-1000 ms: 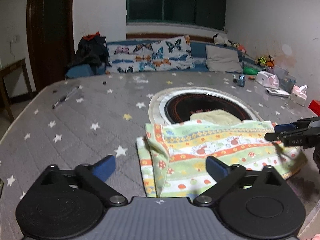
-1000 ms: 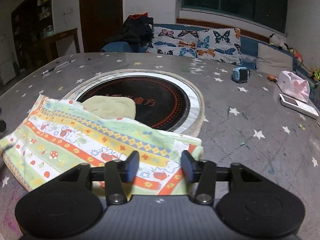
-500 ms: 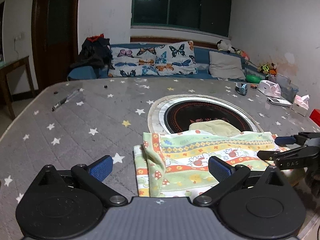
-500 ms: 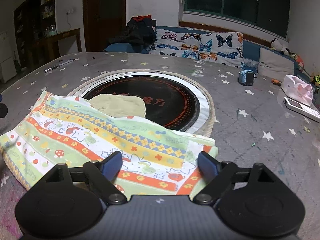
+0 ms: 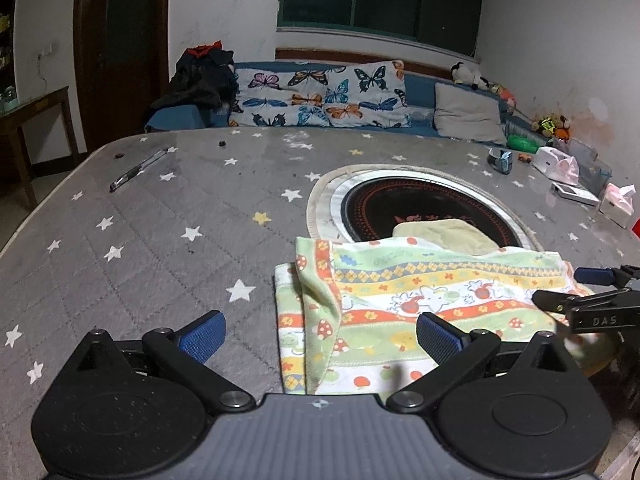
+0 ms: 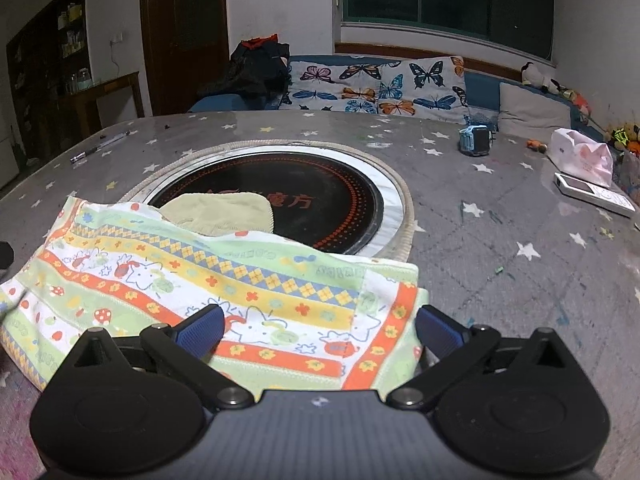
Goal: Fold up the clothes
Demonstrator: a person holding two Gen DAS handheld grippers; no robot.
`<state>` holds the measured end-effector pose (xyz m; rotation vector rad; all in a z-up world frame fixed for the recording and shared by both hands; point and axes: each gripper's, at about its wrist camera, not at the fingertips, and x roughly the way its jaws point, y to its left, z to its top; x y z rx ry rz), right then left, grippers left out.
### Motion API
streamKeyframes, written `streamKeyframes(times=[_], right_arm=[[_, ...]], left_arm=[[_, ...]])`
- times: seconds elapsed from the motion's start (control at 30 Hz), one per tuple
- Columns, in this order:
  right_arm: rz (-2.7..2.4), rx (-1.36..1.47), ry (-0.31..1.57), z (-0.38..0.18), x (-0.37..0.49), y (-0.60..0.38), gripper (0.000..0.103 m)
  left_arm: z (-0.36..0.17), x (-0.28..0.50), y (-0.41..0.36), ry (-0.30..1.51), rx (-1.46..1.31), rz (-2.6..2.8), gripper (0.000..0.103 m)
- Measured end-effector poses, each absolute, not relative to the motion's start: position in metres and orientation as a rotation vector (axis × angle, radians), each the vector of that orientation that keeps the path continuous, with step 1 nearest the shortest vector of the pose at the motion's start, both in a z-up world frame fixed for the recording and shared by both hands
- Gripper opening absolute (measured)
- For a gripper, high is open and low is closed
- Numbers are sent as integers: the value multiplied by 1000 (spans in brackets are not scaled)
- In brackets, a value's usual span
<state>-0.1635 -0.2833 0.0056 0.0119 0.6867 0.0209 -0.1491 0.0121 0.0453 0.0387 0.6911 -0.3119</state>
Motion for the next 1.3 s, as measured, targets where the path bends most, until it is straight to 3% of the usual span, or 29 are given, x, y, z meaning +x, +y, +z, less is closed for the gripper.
streamKeyframes(times=[0.4, 0.77, 1.3], right_arm=[[107, -56, 663, 37, -158, -245, 103], [71, -105, 754, 22, -107, -229, 103], [242, -312, 665, 26, -188, -185, 103]], left_arm=[[34, -144, 17, 757, 31, -272, 103], [18, -142, 22, 814, 64, -265, 103], [35, -120, 8, 782, 33, -246, 103]])
